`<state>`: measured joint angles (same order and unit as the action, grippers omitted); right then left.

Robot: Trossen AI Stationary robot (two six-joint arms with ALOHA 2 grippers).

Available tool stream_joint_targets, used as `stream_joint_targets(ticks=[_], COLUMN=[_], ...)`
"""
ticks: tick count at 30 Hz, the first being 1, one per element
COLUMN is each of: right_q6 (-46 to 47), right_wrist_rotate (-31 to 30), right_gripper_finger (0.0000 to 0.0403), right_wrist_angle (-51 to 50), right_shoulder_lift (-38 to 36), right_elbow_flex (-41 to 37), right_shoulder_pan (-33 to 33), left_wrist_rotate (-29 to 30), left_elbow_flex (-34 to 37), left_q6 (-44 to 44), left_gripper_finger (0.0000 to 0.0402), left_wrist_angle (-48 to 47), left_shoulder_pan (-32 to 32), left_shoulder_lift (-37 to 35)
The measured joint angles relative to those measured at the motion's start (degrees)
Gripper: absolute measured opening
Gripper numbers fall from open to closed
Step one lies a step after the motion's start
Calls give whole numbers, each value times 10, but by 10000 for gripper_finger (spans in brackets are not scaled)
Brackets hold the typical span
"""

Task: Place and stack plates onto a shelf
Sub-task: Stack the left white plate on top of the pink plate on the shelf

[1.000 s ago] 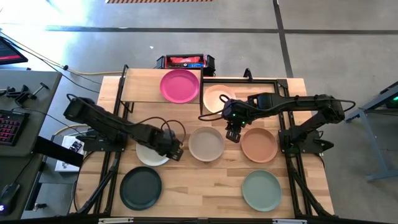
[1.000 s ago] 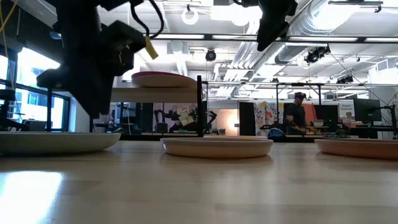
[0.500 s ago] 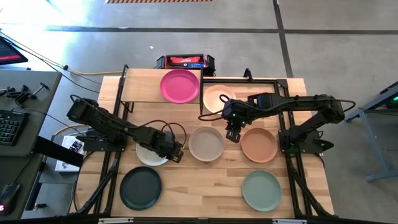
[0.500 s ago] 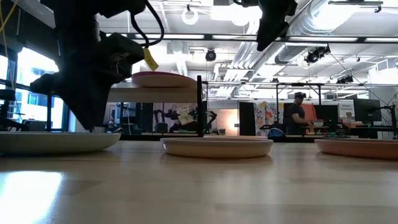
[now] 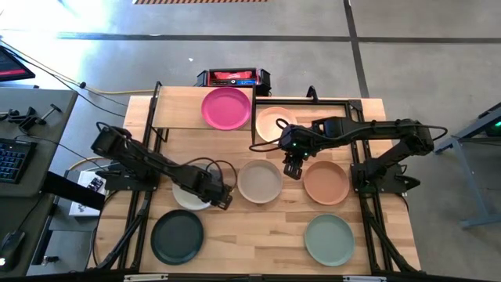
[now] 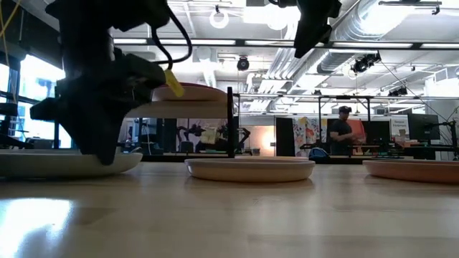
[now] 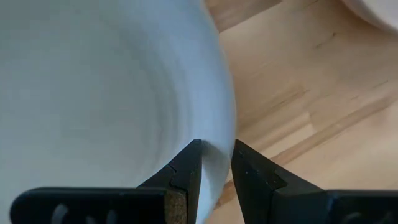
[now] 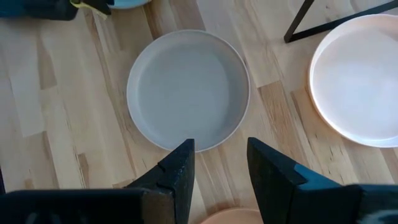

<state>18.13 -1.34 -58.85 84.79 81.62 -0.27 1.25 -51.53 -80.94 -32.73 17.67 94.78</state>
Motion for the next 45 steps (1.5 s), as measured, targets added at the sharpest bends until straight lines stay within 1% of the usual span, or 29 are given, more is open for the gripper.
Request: stream_joint_targets(ticks=[11,14,21,30,35,40,45], right_q6=[0,0,0,0,1,36,29], right_wrist_rotate=[0,0,0,0,0,1,1], right_gripper_finger=[126,126,126,126,126,126,126], right_wrist_angle=[3,3,3,4,5,16,23], right_shoulder_lift=[0,0,0,0,0,0,0], right_elbow_flex=[0,0,0,0,0,0,0], right_shoulder_pan=[0,0,0,0,-1,-5,-5], left_wrist_rotate=[3,4,6,13,15,19,23], left_elbow_flex=[0,-1,-5,-68,-105,-146,-191], left_q6=[-4,9,55,164,251,338,384], left_gripper_finger=[72,58,12,1,0,0,0], left_wrist_angle=[-1,0,-7,-95,-124,-170,-217], left_shoulder_pan=[0,0,0,0,5,18,33], left_shoulder_lift=[10,9,6,9,9,9,9])
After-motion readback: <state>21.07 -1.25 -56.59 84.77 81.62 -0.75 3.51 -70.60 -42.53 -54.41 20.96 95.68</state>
